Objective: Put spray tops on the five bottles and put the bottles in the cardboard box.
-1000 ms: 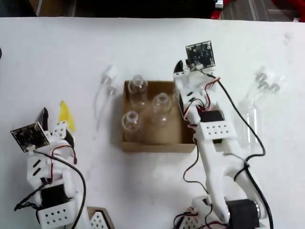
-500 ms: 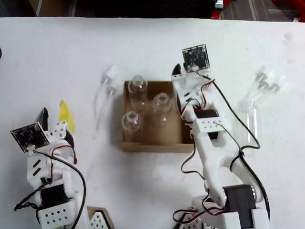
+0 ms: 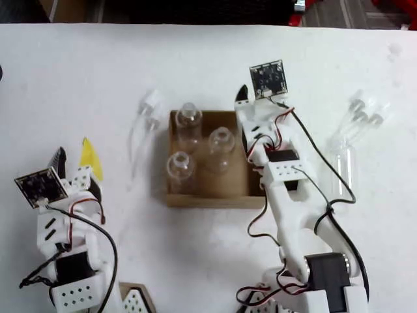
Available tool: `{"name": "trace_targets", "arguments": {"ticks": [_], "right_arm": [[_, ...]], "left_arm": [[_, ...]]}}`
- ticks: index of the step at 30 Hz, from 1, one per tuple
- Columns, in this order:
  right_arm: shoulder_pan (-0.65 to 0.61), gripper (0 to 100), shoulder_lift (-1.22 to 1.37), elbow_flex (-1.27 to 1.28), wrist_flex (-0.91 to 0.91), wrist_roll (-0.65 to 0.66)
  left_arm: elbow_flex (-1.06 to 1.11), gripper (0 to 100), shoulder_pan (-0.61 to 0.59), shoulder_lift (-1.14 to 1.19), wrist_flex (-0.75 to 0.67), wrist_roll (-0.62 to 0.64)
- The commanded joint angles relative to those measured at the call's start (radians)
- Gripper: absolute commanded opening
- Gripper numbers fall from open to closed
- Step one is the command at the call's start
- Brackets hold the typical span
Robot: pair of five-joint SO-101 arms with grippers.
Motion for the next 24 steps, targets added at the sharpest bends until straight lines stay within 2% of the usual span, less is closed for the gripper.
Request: {"name": "trace_targets", "arguments": {"ticks": [1, 4, 7, 12, 17, 19, 24], "right_arm": [[0.010, 14.9, -0.005, -0.006, -0.015, -0.011], [0.018, 14.9, -0.025, -0.011, 0.007, -0.011], [0.045, 15.0, -0.104, -0.037, 0.105, -0.014], [0.147, 15.2, -0.234, -0.173, 0.390, -0.127], [0.326, 14.9, -0.194, -0.420, 0.728, -0.137], [0.392, 14.9, -0.137, -0.509, 0.849, -0.126], [0.506, 14.9, 0.058, -0.703, 1.095, 0.018]], "left_arm": [[-0.003, 18, 0.015, -0.007, 0.003, -0.008], [-0.003, 18, 0.015, -0.007, 0.003, -0.008], [-0.003, 18, 0.015, -0.007, 0.003, -0.008], [-0.003, 18, 0.015, -0.007, 0.003, -0.008], [-0.003, 18, 0.015, -0.007, 0.003, -0.008], [-0.003, 18, 0.015, -0.007, 0.003, -0.008], [-0.003, 18, 0.015, -0.007, 0.003, -0.008]]}}
